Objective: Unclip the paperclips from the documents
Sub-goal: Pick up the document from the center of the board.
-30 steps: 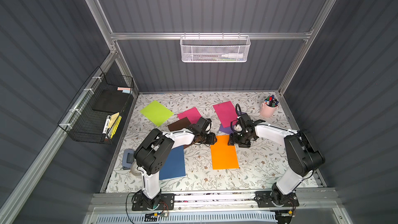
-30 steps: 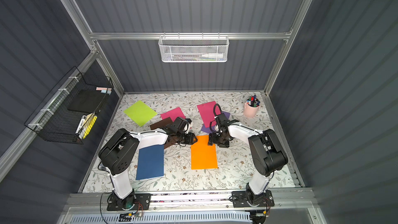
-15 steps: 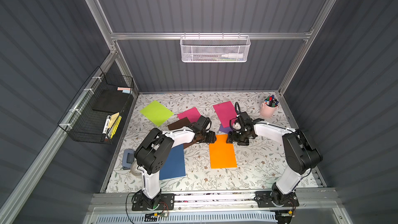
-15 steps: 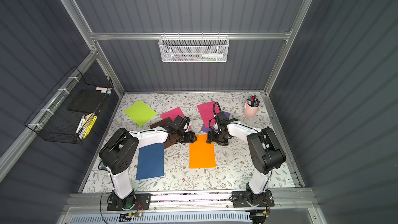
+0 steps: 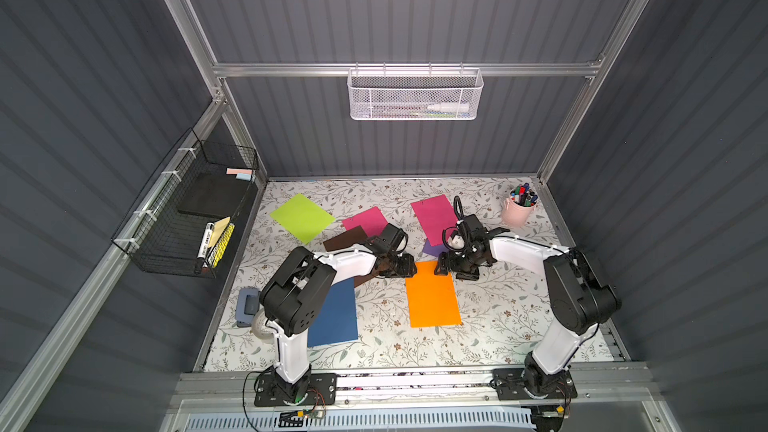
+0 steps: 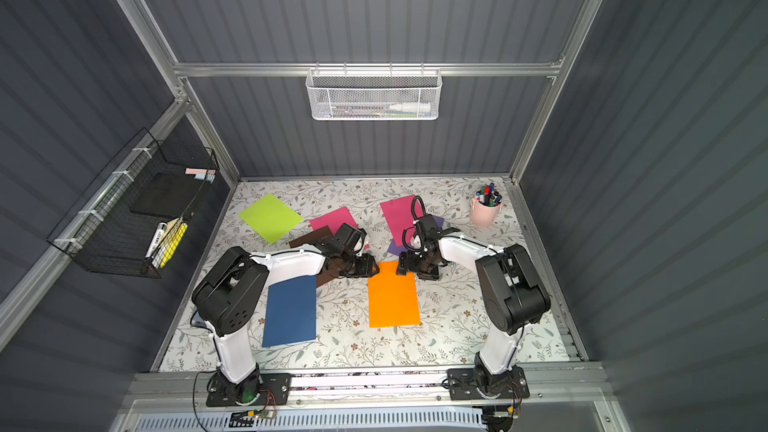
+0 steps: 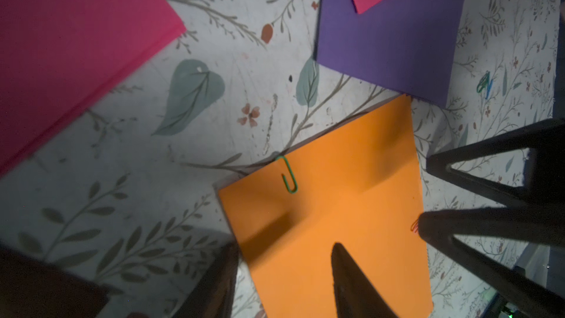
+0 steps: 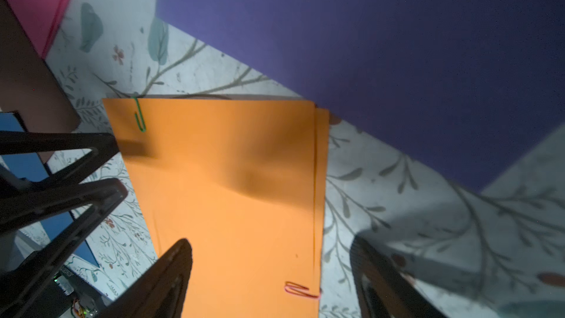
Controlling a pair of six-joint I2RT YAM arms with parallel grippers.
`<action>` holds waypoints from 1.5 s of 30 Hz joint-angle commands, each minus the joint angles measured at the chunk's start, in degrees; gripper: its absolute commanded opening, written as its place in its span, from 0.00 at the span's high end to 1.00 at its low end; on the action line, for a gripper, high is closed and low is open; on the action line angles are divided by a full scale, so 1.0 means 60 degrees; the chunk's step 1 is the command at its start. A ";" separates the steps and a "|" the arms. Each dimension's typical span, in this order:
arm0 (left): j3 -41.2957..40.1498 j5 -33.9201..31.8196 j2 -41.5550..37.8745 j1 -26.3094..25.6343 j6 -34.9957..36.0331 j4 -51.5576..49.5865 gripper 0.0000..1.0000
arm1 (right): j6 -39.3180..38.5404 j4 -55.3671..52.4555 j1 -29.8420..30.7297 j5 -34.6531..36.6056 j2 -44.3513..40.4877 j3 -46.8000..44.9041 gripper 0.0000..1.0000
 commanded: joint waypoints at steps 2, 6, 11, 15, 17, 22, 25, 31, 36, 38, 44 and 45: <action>-0.0297 0.0070 0.0311 -0.0034 0.0132 -0.0179 0.53 | 0.0156 0.0158 0.0029 -0.0577 0.0529 -0.0132 0.15; -0.0367 0.0012 0.0435 -0.0030 0.0252 -0.0090 0.55 | 0.0183 0.0276 0.0058 -0.0790 0.0613 -0.0224 0.14; -0.0505 0.0048 0.0656 -0.0027 0.0422 0.0041 0.57 | 0.0128 0.0343 0.0203 -0.1194 0.0871 -0.0155 0.12; -0.0622 0.0069 0.0721 -0.0021 0.0475 0.0130 0.58 | 0.0201 0.0719 0.0289 -0.1417 0.0897 -0.0167 0.13; -0.0678 0.0088 0.0723 -0.0029 0.0467 0.0189 0.58 | 0.0204 0.0871 0.0293 -0.1617 0.0910 -0.0180 0.15; -0.0775 0.0139 0.0712 -0.0028 0.0474 0.0279 0.59 | 0.0172 0.1121 0.0337 -0.2223 0.0965 -0.0092 0.22; -0.0740 0.0162 0.0706 -0.0030 0.0477 0.0293 0.59 | 0.0144 0.1196 0.0351 -0.2468 0.0996 -0.0048 0.30; -0.0737 0.0227 0.0509 -0.0028 0.0487 0.0266 0.59 | 0.0057 0.1186 0.0335 -0.2398 0.0688 -0.0107 0.57; -0.0624 0.0684 0.0023 -0.0012 0.0560 0.0073 0.52 | -0.0046 0.1163 0.0293 -0.2428 0.0426 -0.0081 0.72; -0.0446 0.0631 -0.0319 -0.0001 0.0497 -0.0012 0.47 | -0.0087 0.1161 0.0237 -0.2510 0.0237 -0.0092 0.75; -0.0300 0.1163 -0.1864 0.0581 0.0375 0.0720 0.26 | -0.0321 0.0877 -0.0071 -0.3004 -0.0912 -0.0183 0.75; -0.0334 0.1523 -0.2126 0.0714 0.0475 0.0983 0.21 | -0.0390 0.0727 -0.0148 -0.3076 -0.1143 -0.0182 0.75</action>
